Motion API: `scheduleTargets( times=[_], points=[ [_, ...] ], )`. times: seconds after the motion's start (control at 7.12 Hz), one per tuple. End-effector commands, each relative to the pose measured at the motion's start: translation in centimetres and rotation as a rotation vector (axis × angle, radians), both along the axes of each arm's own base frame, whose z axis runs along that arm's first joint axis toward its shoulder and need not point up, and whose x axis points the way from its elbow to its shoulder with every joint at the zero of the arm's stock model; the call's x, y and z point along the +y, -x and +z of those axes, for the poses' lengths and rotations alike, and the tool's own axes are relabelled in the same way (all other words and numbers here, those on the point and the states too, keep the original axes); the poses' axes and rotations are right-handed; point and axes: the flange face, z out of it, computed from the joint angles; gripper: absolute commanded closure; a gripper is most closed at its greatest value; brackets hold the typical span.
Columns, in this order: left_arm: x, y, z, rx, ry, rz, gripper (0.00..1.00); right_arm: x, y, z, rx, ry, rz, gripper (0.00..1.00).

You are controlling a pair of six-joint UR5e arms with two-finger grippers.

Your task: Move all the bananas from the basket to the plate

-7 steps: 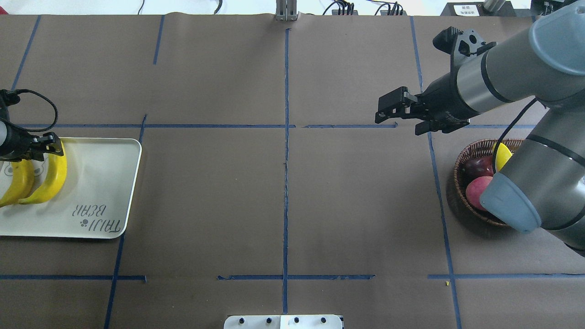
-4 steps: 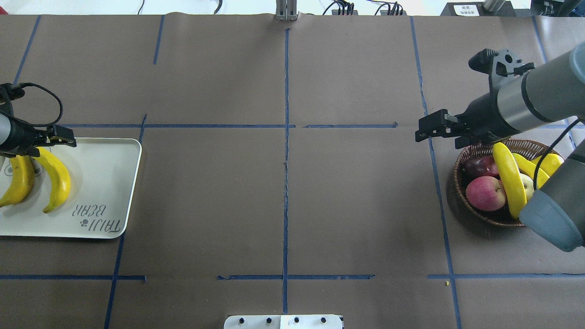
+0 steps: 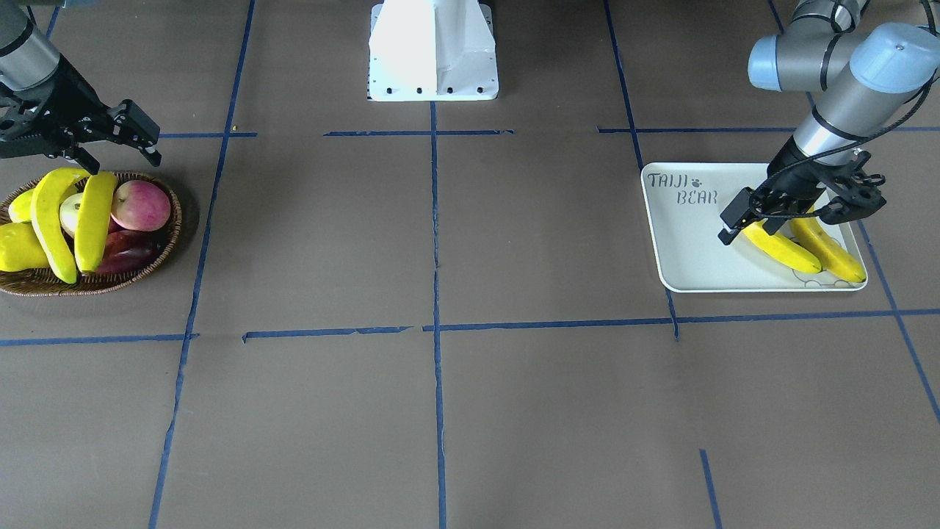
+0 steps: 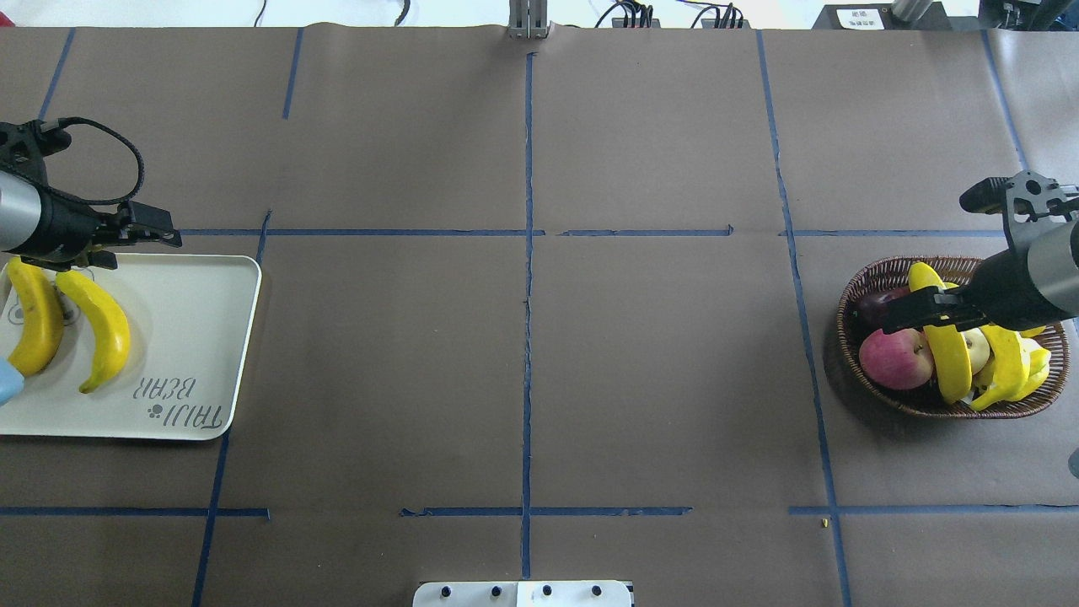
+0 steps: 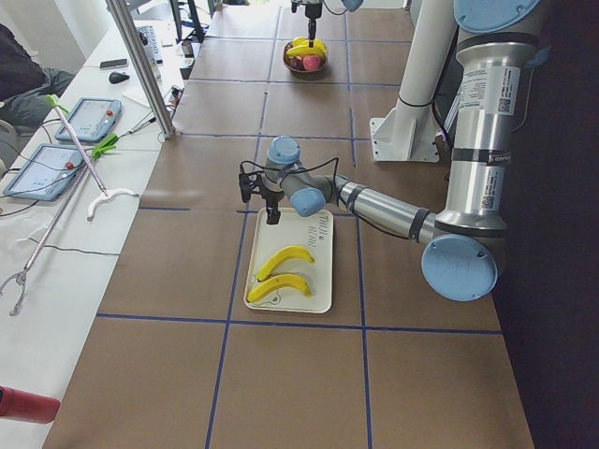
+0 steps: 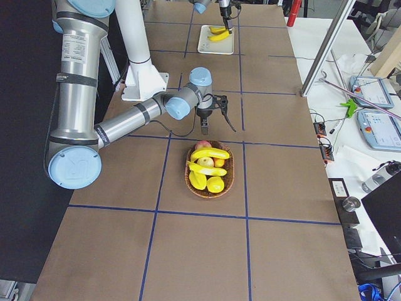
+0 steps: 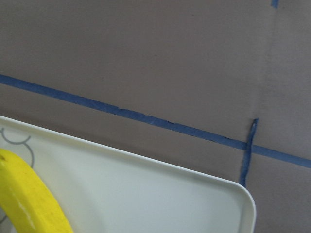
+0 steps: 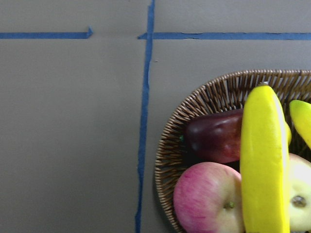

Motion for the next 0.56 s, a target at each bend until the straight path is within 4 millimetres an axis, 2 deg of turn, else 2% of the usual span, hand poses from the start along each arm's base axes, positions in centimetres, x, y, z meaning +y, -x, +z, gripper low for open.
scheduleTargets(
  times=[0.0, 0.42],
  points=[
    [-0.2, -0.2, -0.6, 0.012, 0.003, -0.005, 0.00, -0.6, 0.0, 4.5, 0.092, 0.031, 0.024, 0.00],
    [-0.2, -0.3, -0.5, 0.012, 0.005, -0.003, 0.00, -1.1, 0.6, 8.2, 0.198, 0.004, 0.011, 0.02]
  ],
)
